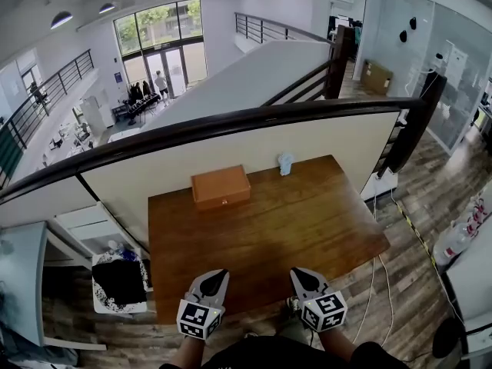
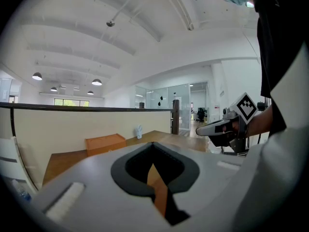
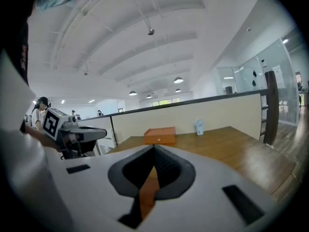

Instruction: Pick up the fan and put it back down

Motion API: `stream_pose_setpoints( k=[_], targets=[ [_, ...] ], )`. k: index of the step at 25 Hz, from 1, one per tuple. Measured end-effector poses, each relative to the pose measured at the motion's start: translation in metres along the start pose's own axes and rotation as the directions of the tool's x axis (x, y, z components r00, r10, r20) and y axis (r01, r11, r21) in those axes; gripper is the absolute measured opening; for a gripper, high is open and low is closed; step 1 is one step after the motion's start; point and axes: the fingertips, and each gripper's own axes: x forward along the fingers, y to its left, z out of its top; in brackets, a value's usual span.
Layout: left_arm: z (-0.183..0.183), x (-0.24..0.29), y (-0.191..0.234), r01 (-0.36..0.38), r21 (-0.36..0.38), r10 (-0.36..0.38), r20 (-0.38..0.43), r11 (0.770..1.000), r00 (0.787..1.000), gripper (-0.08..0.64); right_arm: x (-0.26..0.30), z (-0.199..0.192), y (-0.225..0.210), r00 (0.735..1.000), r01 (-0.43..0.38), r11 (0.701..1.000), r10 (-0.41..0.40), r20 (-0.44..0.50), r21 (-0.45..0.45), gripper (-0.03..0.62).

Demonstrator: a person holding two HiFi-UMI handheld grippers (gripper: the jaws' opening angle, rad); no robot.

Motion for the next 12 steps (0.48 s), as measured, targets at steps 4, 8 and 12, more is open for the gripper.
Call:
stream_pose_setpoints(
  k=[4,8,12],
  targets=[
    [-0.0033,-0.0021,-0.0016,0.001,-0.002,-0.001,0.0,1.0,1.0,0.011,-0.0002,-0.0021,0.0022,1.0,0.003,1.0,-0.003,-0.007,-0.004,0.011],
    [0.0017,-0.0034,0.0008,-0.002,0.01,0.002,-0.004,1.0,1.0,0.009,0.0021,-0.0015,0.0041,1.0,0.0,1.0,0.0,-0.01,-0.007,0.011],
    [-0.0049,-0.0009,0.0044,0.0,0.025,0.0,0.008,1.0,1.0,0.011,0.0048,-0.0012,0.003,1.0,-0.004,1.0,0.004,-0.014,-0.009,0.011]
  ],
)
